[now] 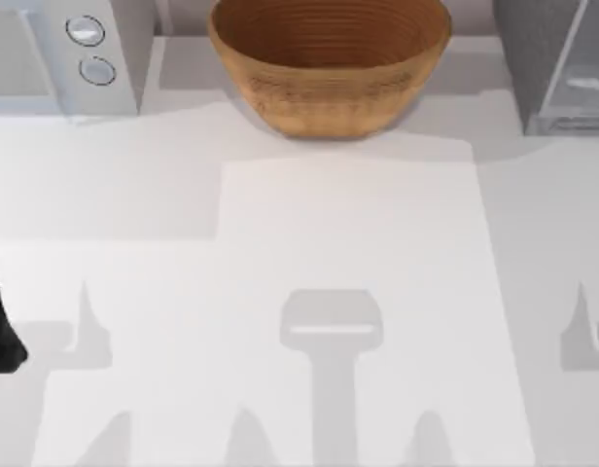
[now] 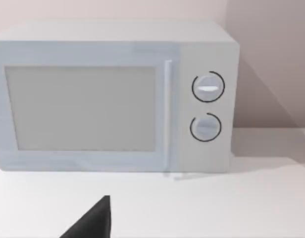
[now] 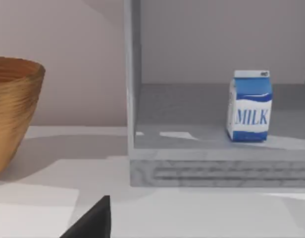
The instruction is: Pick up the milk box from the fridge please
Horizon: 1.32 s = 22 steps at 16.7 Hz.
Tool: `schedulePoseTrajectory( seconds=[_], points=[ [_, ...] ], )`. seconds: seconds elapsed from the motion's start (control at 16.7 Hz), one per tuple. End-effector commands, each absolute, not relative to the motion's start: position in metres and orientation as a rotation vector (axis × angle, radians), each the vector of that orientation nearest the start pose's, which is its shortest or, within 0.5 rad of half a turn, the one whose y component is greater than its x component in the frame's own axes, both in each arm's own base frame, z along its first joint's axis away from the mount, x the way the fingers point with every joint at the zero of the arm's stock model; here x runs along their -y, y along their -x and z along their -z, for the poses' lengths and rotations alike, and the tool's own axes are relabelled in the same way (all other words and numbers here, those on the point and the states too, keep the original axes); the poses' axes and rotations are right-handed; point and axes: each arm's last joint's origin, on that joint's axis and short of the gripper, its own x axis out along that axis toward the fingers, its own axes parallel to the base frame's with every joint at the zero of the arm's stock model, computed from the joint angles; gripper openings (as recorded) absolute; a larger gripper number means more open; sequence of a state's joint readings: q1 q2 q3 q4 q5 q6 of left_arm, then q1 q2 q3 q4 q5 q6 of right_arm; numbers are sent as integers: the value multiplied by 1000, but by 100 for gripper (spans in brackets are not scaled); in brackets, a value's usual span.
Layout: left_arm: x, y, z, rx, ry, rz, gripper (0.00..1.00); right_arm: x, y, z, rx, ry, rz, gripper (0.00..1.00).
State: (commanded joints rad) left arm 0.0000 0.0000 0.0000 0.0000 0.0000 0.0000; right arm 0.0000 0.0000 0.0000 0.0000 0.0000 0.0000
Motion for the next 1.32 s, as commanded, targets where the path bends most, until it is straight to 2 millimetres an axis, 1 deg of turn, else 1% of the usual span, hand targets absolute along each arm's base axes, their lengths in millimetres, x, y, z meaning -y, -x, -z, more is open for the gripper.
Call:
schedulePoseTrajectory(
  seconds=[0.18,0.42,0.6,0.72,0.84,1.02,1.14,1.32],
  points=[
    [1,-106,-160,0,0,0,100,1,-106,-161,2,0,0,100],
    [1,-106,-160,0,0,0,100,6,-114,-172,30,6,3,100],
    [1,-106,-160,0,0,0,100,14,-129,-181,49,13,7,100],
    [1,-106,-160,0,0,0,100,22,-143,-182,45,16,9,100],
    [1,-106,-160,0,0,0,100,32,-158,-178,27,14,10,100],
    [1,-106,-160,0,0,0,100,50,-179,-161,-16,-1,9,100],
    [1,-106,-160,0,0,0,100,62,-188,-148,-36,-11,7,100],
    [1,-106,-160,0,0,0,100,79,-198,-131,-40,-18,4,100]
  ],
)
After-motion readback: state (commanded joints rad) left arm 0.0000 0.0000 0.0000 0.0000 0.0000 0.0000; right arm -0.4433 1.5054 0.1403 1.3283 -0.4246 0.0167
